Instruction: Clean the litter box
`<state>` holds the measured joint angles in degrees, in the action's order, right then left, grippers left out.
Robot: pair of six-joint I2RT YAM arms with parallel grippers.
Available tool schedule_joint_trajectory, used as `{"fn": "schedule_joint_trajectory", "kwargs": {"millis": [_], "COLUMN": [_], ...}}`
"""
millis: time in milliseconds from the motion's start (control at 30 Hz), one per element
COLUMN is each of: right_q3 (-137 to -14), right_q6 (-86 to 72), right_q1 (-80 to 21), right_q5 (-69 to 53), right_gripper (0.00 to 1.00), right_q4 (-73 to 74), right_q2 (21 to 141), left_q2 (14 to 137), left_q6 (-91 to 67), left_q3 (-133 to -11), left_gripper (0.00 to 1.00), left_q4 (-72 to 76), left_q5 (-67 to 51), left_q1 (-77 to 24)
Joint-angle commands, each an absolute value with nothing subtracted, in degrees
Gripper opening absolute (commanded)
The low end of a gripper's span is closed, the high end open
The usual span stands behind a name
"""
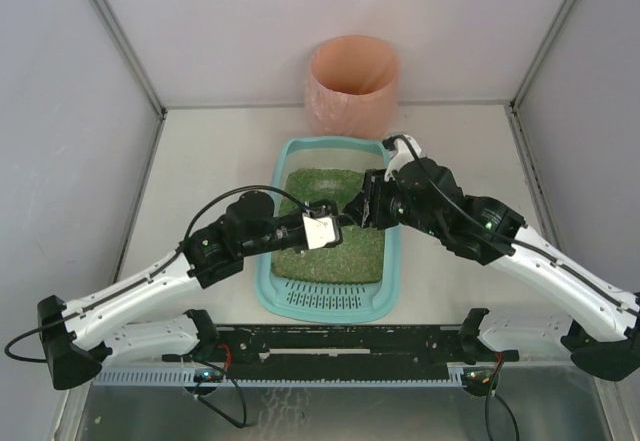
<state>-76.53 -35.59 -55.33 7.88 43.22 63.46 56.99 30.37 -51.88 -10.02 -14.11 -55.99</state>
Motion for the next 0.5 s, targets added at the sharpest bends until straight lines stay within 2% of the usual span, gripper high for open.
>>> {"fn": "schedule_joint_trajectory", "kwargs": {"millis": [0,333,467], "right_q3": [-74.1,-72.0,-71.5], "right_q6": [-41.3,-42.7,-42.9], "right_q1": [-56.0,-55.9,-55.9], "right_q5": [13.1,12.4,12.0], "right_gripper": [0.41,0.4,0.36], "right_q4": [34.5,34.3,33.9], "right_q2": [60.9,60.5,60.3], "left_q2": [56.9,57.6,57.8], "left_q6": [26.1,19.2,19.1], "left_q3": [-56.2,-56.4,-56.5], "left_gripper": [0.0,0.0,0.0], "left_q4": [-7.4,-3.9,-3.6], "left_q5": [-13.2,-10.6,-10.5], "left_q1": [-56.1,-56.1,-56.1]}}
